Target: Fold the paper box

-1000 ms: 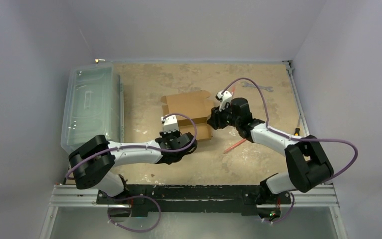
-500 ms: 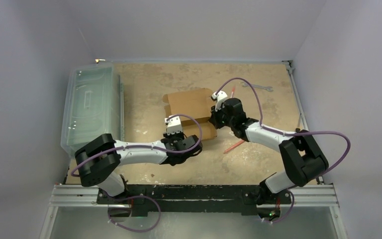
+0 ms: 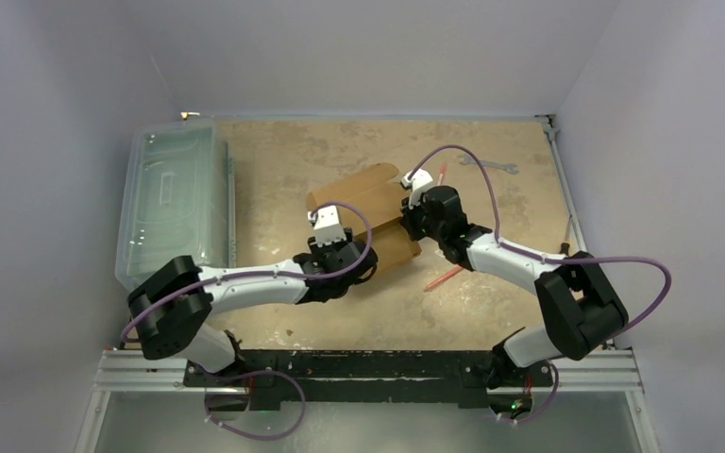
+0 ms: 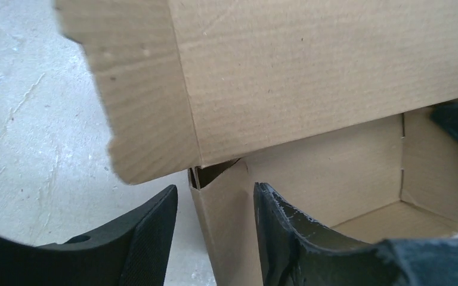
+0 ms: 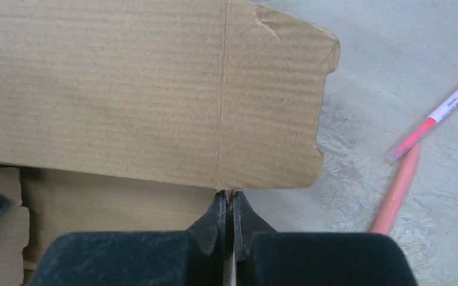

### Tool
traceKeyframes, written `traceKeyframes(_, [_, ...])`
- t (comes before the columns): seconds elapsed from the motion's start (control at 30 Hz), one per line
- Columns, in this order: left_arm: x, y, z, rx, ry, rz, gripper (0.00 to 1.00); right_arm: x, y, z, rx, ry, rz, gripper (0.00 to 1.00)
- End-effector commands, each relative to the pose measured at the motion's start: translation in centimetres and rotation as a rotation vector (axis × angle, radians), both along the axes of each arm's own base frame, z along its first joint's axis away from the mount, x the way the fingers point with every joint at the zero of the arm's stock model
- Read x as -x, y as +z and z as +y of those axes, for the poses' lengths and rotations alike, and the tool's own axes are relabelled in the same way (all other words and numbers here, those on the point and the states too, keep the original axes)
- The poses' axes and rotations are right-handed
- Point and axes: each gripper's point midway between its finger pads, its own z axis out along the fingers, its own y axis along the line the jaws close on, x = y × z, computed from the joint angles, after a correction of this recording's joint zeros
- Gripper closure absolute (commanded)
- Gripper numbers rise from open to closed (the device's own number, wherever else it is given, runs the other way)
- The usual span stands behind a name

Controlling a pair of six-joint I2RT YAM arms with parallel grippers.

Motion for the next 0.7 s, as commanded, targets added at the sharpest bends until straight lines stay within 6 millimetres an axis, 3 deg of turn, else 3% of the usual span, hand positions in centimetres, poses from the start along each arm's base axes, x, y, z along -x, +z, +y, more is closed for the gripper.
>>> traceKeyframes(0.0, [-0.2,1.2,-0.5,0.156,-0.049,0.029,0.51,-1.0,2.3,-0.1,0.001,-0.02,-0.097,1.0])
traceKeyframes(0.3, [-0.1,0.1,-0.1,0.209,-0.023,0.089,0.55,-0.7,2.1,0.5,0.028,0.006,-0.11,1.0])
traceKeyframes(0.43, [-0.2,-0.9,-0.5,0.189,-0.007,0.124,0.68,-0.7,2.2,0.6,0.033,0.007,-0.114,1.0])
traceKeyframes(0.53, [-0.3,-1.5,-0.3,0.175,0.016,0.128,0.91,-0.6,2.2,0.8,0.032,0.013,-0.114,1.0])
traceKeyframes(0.67, [-0.9,-1.9,-0.4,0.138,0.026,0.124,1.0,-0.3,2.4,1.3,0.024,0.027,-0.115,1.0])
